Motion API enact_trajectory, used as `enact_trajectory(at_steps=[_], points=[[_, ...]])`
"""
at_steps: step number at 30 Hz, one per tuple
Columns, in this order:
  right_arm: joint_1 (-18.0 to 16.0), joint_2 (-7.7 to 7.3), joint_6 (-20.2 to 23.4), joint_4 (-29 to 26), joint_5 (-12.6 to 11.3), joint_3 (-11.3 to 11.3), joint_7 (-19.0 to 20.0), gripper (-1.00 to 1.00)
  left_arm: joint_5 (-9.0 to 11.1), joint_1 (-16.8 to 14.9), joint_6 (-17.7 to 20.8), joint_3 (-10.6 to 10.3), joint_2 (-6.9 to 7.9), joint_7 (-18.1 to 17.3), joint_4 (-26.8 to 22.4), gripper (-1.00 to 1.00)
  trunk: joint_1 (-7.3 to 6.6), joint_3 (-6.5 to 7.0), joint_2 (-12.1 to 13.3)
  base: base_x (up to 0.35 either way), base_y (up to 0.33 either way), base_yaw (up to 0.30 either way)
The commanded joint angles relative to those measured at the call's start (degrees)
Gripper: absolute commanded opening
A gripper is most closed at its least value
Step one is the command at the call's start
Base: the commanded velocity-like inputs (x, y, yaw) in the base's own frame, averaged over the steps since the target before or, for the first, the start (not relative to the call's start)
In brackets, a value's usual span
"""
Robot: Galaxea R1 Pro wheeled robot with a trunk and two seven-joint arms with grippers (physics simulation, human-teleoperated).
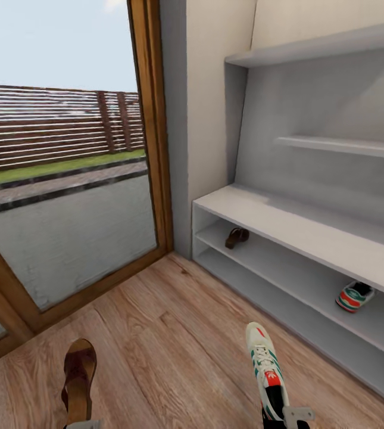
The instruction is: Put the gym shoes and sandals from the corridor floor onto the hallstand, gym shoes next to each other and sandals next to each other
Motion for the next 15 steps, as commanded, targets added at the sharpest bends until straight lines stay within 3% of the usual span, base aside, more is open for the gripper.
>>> enact_trajectory(at_steps=[1, 10, 15], points=[[-0.1, 0.05, -0.2, 0.1, 0.6, -0.3, -0.2, -1.00, -0.4, 0.0, -0.1, 0.2, -0.01, 0.0, 0.0, -1.00, -0.01, -0.05, 0.0, 0.000, 0.000, -0.293], [-0.1, 0.05, -0.2, 0.1, 0.6, -0.3, -0.2, -1.00, -0.4, 0.0, -0.1, 0.2, -0.07, 0.0, 0.0, -1.00, -0.01, -0.05, 0.0, 0.003, 0.003, -0.293], [-0.1, 0.05, -0.2, 0.1, 0.6, -0.3, -0.2, -1.00, -0.4, 0.0, -0.1, 0.2, -0.09, 0.0, 0.0, -1.00, -0.01, -0.05, 0.0, 0.041, 0.191, -0.293]])
